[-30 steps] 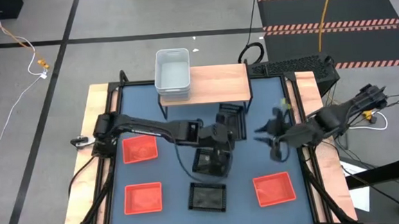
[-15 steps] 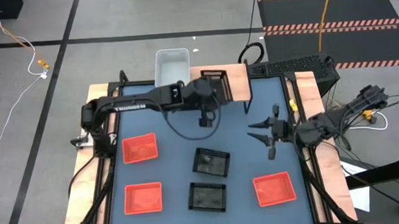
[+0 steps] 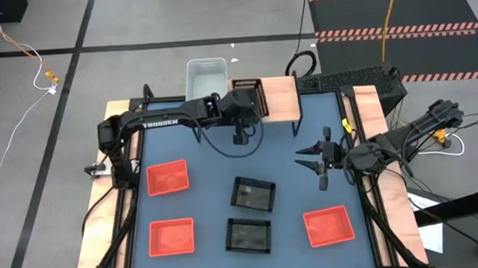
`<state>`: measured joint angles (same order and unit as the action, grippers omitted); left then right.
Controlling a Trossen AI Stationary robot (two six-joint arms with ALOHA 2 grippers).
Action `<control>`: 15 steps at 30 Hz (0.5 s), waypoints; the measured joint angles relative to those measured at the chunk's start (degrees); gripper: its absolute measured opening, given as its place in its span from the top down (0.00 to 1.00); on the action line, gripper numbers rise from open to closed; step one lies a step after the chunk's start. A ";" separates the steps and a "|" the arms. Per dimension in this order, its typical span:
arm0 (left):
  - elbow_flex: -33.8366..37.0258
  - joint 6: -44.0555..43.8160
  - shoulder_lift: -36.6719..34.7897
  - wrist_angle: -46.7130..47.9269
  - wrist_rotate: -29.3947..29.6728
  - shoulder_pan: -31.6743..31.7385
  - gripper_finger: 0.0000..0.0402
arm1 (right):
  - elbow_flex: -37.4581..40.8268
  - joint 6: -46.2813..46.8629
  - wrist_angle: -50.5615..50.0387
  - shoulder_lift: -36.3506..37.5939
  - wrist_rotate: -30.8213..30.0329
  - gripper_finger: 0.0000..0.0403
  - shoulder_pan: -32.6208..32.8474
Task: Stack baskets on shelf by color
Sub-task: Put the top right black bin on the shelf
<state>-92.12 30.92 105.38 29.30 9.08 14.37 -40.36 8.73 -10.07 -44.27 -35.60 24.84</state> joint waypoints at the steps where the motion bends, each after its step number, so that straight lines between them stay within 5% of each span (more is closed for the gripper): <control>1: 0.04 -0.09 0.00 0.03 0.00 0.13 0.96 | 0.00 0.02 0.01 0.00 0.00 0.72 0.00; 7: 0.24 2.14 -0.04 1.42 0.91 -0.26 0.82 | 0.00 0.24 0.03 0.00 -0.06 0.72 0.00; 11: 0.20 2.43 -0.68 1.90 6.87 -1.09 0.73 | 0.06 0.15 0.12 -0.04 -0.49 0.72 -0.01; 15: 0.17 2.40 -1.84 3.53 12.03 -2.08 0.66 | 3.90 -4.40 6.59 -0.33 -7.97 0.72 -1.62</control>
<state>-91.94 33.32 103.55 32.83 21.11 12.29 -36.46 4.33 -3.49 -44.60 -43.57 23.22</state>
